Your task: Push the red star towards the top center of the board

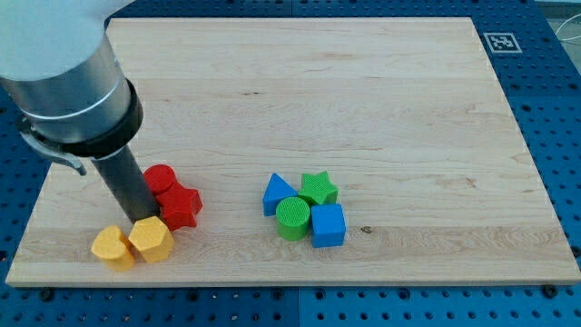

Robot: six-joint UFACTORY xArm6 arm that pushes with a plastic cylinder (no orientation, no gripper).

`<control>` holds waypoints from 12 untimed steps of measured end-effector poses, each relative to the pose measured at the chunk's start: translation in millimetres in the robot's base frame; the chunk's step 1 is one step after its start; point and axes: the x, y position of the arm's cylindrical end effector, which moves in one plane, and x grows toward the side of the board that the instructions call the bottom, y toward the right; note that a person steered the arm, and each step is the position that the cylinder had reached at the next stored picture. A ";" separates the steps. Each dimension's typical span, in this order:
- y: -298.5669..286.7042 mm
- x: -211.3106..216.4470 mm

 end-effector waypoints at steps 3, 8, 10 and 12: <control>48.6 8.6; 58.5 -39.4; 81.3 -90.4; 83.3 -133.2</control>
